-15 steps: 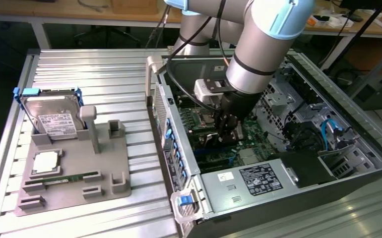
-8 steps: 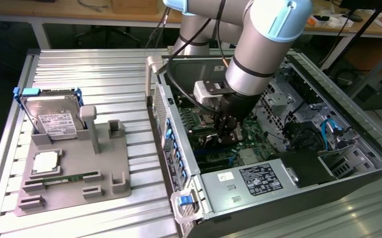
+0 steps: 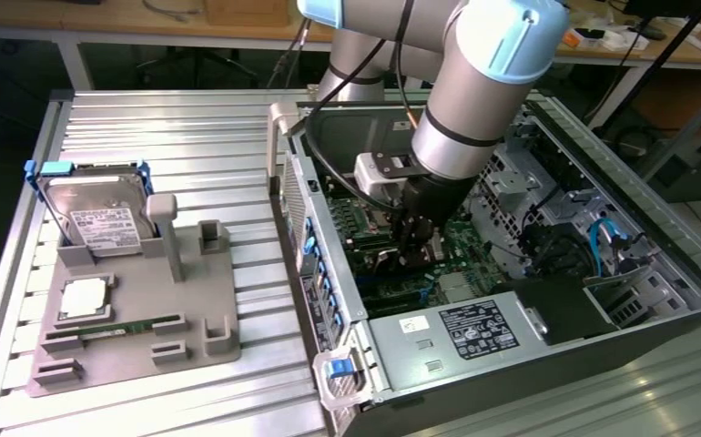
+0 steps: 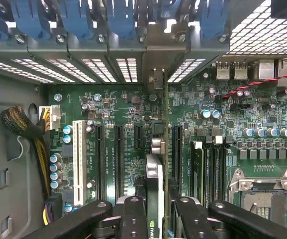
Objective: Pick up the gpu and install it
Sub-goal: 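Insert the gpu into the slot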
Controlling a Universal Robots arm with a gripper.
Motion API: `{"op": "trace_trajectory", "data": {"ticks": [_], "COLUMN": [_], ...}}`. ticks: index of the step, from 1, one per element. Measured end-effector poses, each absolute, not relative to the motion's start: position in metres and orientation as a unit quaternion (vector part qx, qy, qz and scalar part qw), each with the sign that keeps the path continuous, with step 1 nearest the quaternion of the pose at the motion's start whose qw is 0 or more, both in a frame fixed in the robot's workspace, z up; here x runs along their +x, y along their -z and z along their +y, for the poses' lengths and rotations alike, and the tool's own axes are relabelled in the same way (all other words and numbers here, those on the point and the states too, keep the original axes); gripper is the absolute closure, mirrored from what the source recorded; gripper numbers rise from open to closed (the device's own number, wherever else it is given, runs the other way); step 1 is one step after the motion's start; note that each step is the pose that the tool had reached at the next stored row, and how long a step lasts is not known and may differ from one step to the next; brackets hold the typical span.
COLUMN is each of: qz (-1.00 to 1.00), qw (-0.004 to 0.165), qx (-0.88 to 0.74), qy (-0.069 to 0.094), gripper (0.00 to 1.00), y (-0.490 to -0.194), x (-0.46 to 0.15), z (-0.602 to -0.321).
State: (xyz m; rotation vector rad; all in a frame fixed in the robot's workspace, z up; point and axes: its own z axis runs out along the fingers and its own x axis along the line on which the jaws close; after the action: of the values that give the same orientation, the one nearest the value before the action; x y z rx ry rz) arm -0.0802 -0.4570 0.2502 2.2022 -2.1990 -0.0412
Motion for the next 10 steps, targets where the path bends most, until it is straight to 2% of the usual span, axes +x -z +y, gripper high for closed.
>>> {"op": "trace_trajectory", "data": {"ticks": [10], "qz": [-0.706], "qw": [0.015], "qx": [0.707], "qy": [0.013], "gripper": [0.73], "y": [-0.2502], "x": [-0.0802], "z": [-0.4570]}}
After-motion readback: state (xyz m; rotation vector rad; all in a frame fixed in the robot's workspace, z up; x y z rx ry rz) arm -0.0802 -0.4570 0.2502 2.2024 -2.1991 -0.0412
